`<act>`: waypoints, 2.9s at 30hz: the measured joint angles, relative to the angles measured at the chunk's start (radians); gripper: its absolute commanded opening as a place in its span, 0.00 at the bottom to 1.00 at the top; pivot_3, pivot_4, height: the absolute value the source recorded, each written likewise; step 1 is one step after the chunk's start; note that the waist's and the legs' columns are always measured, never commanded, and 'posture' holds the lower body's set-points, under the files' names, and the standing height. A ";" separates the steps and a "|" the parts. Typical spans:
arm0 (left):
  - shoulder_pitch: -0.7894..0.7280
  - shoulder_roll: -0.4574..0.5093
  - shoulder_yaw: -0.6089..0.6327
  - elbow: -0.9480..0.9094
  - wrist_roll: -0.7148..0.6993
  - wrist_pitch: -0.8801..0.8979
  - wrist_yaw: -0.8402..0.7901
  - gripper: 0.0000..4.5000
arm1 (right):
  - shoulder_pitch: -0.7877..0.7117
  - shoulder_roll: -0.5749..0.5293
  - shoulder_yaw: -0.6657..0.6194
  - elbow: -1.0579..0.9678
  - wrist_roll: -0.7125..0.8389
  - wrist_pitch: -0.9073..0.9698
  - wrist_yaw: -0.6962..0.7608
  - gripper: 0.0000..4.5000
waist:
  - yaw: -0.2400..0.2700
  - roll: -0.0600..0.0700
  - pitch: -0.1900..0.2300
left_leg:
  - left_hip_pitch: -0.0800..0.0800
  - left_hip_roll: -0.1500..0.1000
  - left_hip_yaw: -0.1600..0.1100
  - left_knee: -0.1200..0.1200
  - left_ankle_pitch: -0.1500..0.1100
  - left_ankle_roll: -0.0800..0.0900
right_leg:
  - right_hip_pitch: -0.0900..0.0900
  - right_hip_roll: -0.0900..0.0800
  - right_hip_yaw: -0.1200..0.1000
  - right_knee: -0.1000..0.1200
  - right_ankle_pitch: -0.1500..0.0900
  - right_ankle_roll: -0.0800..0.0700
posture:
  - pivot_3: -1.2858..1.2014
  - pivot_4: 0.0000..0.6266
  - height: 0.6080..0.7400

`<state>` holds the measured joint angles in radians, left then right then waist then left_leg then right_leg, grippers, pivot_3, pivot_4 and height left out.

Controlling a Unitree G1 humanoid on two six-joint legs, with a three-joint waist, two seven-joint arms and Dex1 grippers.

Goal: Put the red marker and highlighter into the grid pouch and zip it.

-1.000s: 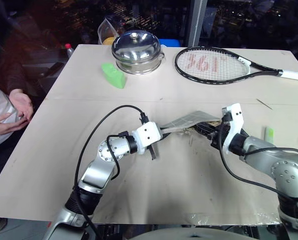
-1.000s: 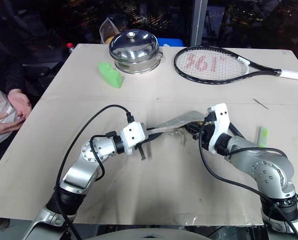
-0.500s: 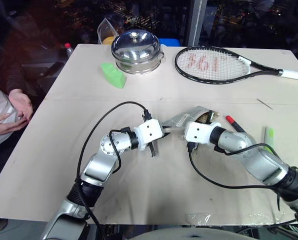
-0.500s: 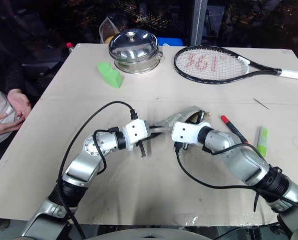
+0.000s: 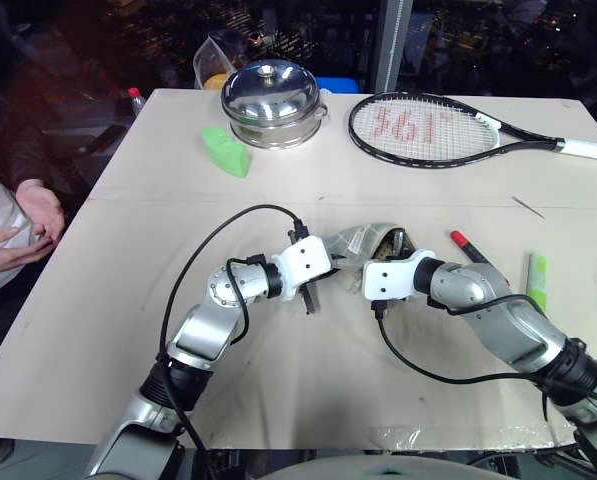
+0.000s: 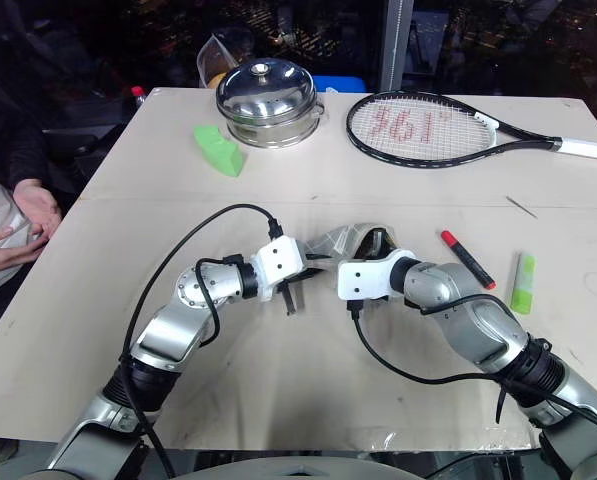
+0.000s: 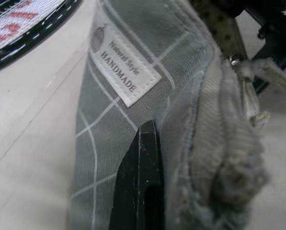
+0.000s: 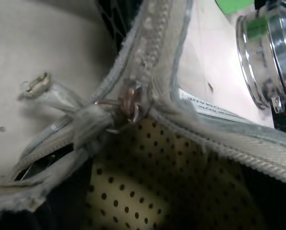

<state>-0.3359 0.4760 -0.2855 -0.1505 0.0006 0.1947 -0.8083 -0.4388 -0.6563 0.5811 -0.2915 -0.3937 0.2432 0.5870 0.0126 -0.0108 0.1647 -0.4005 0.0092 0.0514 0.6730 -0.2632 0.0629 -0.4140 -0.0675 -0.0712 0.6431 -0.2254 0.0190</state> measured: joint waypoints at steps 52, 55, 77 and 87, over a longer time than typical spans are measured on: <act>0.017 -0.034 0.061 0.042 -0.024 -0.009 0.052 0.00 | 0.045 -0.217 -0.586 -0.443 0.756 0.989 0.127 0.04 | 0.008 -0.001 0.000 | -0.003 0.001 -0.004 0.006 -0.004 0.007 | 0.002 -0.003 -0.006 0.000 0.001 -0.001 | 0.52 0.24 1.00; 0.011 -0.045 0.056 0.048 -0.026 -0.013 0.047 0.00 | -0.091 -0.281 -0.359 -0.497 0.706 0.981 0.107 0.04 | 0.004 -0.001 0.000 | -0.003 0.001 -0.005 0.006 -0.004 0.007 | 0.001 -0.004 -0.007 -0.001 0.000 -0.001 | 0.52 0.24 1.00; -0.051 -0.043 0.015 0.023 -0.032 0.040 0.006 0.00 | -0.319 -0.358 -0.022 -0.366 0.475 0.860 0.212 0.04 | 0.002 0.000 0.000 | -0.015 0.000 -0.006 0.013 -0.002 0.003 | -0.007 -0.004 -0.009 0.001 0.001 0.000 | 0.52 0.24 1.00; -0.052 -0.028 0.014 0.011 -0.042 0.060 -0.003 0.00 | -0.308 -0.425 -0.078 -0.399 0.474 0.888 0.244 0.04 | 0.001 0.000 0.000 | -0.014 0.000 -0.006 0.013 -0.001 0.002 | -0.008 -0.004 -0.009 0.002 0.001 -0.001 | 0.52 0.24 1.00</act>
<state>-0.3874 0.4482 -0.2715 -0.1398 -0.0411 0.2548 -0.8116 -0.7468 -1.0811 0.5030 -0.6909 0.0807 1.1309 0.8306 0.0141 -0.0110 0.1646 -0.4147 0.0095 0.0459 0.6857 -0.2646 0.0651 -0.4215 -0.0718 -0.0798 0.6451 -0.2244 0.0185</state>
